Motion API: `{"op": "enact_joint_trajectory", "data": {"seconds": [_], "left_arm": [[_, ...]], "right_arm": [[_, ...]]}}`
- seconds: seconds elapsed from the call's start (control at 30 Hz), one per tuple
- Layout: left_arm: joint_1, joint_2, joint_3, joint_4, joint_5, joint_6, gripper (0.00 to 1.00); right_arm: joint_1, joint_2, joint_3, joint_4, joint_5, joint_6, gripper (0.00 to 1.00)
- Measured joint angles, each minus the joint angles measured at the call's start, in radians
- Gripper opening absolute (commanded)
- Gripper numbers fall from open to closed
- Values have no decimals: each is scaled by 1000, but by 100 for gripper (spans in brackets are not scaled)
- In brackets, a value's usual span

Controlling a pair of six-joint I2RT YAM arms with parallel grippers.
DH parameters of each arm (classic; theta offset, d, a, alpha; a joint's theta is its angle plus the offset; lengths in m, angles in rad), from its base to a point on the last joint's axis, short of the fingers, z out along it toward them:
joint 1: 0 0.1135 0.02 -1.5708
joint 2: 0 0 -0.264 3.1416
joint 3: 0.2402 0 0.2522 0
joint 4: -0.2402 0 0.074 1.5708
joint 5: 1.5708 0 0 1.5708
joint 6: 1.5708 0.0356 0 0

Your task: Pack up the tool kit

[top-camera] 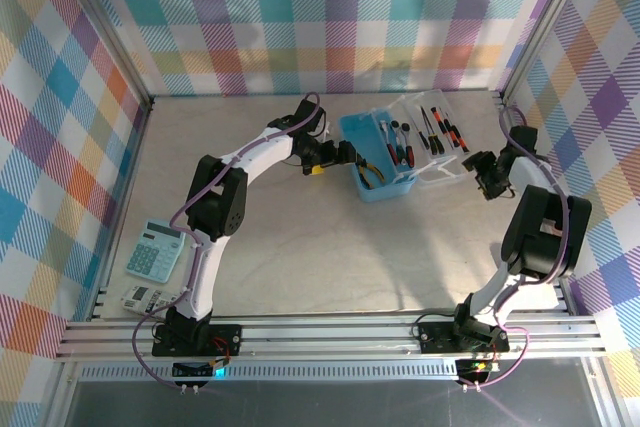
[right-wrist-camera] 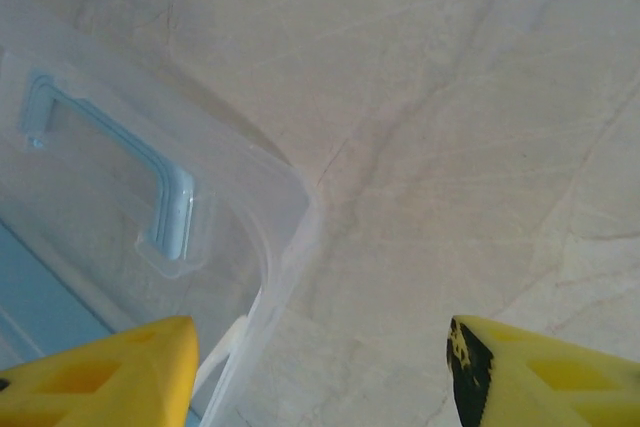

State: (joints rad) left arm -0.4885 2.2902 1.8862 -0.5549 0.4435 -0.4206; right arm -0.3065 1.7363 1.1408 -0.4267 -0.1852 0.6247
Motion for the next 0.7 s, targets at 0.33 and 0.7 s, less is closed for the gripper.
{"op": "enact_joint_trajectory", "data": {"seconds": [0.33, 0.7], "left_arm": [[7, 0, -1, 0, 3, -5, 99], [19, -9, -33, 11, 21, -5, 98]], "right_arm": [[28, 87, 28, 23, 5, -3, 41], [53, 93, 50, 31, 11, 27, 0]]}}
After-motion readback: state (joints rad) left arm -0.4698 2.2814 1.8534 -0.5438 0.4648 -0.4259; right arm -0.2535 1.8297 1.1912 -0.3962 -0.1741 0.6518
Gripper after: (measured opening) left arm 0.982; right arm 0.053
